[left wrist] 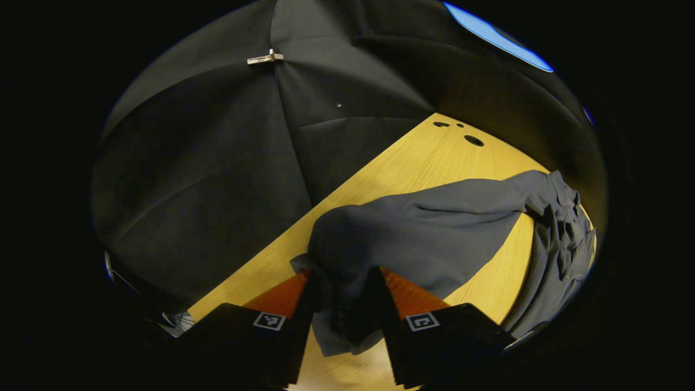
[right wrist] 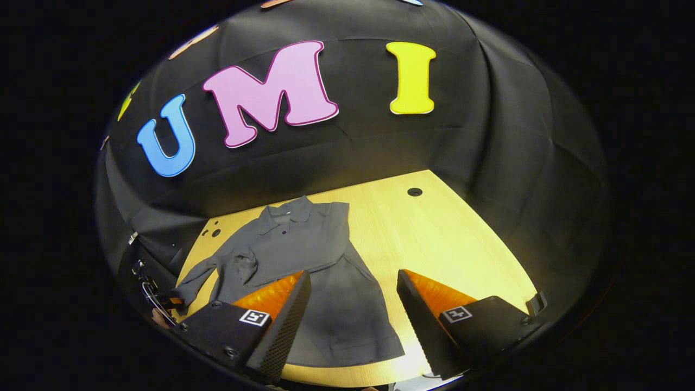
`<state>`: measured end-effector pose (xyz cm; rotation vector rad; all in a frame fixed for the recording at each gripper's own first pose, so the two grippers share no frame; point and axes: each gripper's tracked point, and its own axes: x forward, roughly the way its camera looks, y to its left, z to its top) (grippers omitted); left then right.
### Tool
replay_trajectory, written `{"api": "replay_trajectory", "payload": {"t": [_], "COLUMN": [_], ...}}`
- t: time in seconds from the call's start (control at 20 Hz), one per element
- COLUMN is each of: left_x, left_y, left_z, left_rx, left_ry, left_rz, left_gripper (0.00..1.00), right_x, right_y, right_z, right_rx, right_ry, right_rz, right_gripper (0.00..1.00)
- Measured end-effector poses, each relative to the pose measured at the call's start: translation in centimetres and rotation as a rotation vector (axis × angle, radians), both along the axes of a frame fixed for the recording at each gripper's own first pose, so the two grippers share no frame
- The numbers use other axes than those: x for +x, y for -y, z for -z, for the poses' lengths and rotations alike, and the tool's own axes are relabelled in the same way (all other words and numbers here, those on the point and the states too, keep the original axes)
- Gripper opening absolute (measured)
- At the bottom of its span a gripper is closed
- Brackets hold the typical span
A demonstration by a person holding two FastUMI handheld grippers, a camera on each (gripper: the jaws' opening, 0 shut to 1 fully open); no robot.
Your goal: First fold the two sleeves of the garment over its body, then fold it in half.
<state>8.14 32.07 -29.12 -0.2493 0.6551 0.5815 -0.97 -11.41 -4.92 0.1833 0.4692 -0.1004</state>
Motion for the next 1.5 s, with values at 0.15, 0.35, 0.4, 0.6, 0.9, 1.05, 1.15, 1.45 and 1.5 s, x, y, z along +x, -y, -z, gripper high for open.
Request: {"api": "replay_trajectory", "payload": {"t": [0.15, 0.35, 0.4, 0.6, 0.9, 1.05, 1.15, 1.45, 1.5], "left_x": [1.2, 1.0, 1.0, 2.3, 8.1, 11.1, 13.0, 17.4, 18.0], "left_y": [0.7, 1.4, 1.6, 3.3, 8.1, 11.9, 15.2, 25.9, 27.7], "left_z": [-0.4, -2.3, -2.9, -6.6, -15.9, -19.3, -20.9, -23.2, -23.4], "left_rx": [0.057, 0.038, 0.030, 0.044, 0.054, 0.051, 0.051, -0.001, -0.004], "left_ry": [-0.019, 0.006, 0.023, 0.079, 0.236, 0.292, 0.310, 0.361, 0.362], "left_rz": [0.041, 0.055, 0.056, 0.085, 0.141, 0.203, 0.259, 0.430, 0.461], "left_gripper": [0.07, 0.02, 0.06, 0.02, 0.05, 0.05, 0.05, 0.05, 0.05], "right_x": [0.2, 0.2, -0.1, 0.5, 1.2, 1.4, 1.6, 2.1, 2.2], "right_y": [-0.1, 0.7, 1.3, 2.3, 4.1, 5.0, 5.5, 7.4, 7.7], "right_z": [0.3, 0.4, 0.3, 0.3, 0.8, 1.1, 1.1, 1.1, 1.1], "right_rx": [-0.009, -0.029, -0.026, -0.008, -0.044, -0.052, -0.045, -0.041, -0.042], "right_ry": [-0.003, 0.000, 0.003, 0.016, 0.023, 0.019, 0.020, 0.025, 0.026], "right_rz": [-0.033, -0.034, -0.031, -0.018, -0.031, -0.034, -0.034, -0.014, -0.009], "right_gripper": [0.99, 0.99, 0.99, 0.99, 0.99, 0.99, 0.99, 0.99, 0.99]}}
